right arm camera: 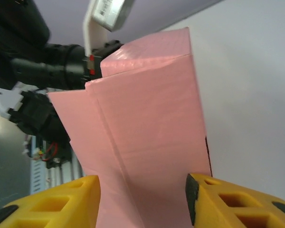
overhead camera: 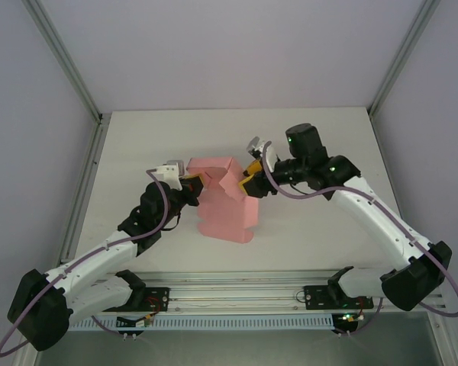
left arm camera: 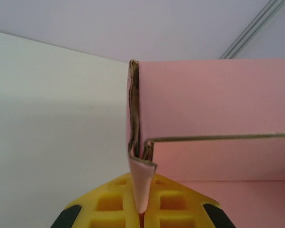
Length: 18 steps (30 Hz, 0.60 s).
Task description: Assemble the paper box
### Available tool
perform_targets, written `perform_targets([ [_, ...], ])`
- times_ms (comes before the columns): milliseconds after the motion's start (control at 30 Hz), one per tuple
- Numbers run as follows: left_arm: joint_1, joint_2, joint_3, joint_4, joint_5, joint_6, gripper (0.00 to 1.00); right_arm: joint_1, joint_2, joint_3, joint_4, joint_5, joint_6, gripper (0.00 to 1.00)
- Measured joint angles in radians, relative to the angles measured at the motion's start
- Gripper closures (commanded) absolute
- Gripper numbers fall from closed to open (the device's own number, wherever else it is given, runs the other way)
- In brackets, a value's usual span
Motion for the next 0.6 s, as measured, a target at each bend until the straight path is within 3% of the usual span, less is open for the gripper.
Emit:
perform_targets([
  [333, 0.002, 0.003, 0.015, -0.051, -0.037, -0.024, 1.0, 0.212, 0.005, -0.023, 0.129, 0.565, 0.018, 0.48],
  [433, 0.005, 0.005, 0.018, -0.064, -0.049, -0.036, 1.0, 0.27, 0.033, -0.041, 0.206, 0.761, 0.018, 0.57],
  [600, 0.008, 0.021, 0.04, -0.118, -0.073, -0.07, 1.0, 0.319, 0.119, -0.046, 0.32, 1.039, 0.009, 0.8],
])
